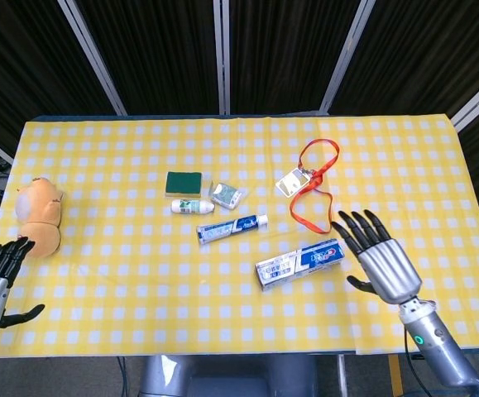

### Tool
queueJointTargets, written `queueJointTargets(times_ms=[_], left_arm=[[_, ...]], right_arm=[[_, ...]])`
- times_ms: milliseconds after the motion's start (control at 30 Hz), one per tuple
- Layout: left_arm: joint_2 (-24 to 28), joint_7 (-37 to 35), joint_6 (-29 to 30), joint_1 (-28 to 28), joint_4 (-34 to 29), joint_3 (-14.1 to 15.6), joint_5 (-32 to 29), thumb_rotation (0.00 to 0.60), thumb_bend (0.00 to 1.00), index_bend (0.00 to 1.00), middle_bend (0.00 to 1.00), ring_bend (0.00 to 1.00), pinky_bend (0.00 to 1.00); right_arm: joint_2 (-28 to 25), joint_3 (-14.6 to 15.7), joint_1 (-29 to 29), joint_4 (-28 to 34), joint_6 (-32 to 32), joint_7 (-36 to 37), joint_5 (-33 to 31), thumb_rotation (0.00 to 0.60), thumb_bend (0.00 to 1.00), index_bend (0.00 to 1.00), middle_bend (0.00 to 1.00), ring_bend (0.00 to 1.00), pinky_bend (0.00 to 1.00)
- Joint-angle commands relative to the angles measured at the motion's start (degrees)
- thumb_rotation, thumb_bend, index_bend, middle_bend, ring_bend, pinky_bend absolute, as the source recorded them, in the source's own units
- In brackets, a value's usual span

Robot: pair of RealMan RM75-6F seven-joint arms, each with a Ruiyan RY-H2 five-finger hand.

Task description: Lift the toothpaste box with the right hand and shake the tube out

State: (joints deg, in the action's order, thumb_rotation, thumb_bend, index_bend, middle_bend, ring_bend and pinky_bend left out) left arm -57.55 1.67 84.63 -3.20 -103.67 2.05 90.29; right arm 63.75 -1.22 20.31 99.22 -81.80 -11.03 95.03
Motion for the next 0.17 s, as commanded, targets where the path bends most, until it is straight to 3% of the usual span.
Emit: queueJointTargets(times_ms=[33, 167], left_arm=[[0.3, -0.4, 0.6, 0.3, -0.2, 0.3, 0.9, 0.600, 0.00, 0.00, 0.00, 0.00, 0.00], [0.6, -1.0, 1.3, 0.6, -0.1, 0.4, 1.4, 0.600, 0.00, 0.00, 0.00, 0.00, 0.00]], right_arm=[[-1.1, 2.1, -7.0, -5.2, -9.3, 6.2, 2.5, 0.600, 0.00, 0.00, 0.00, 0.00, 0.03], [-0.2, 2.1, -10.6, -9.0, -13.3, 7.2, 1.1, 0.600, 0.00, 0.00, 0.00, 0.00, 0.00]])
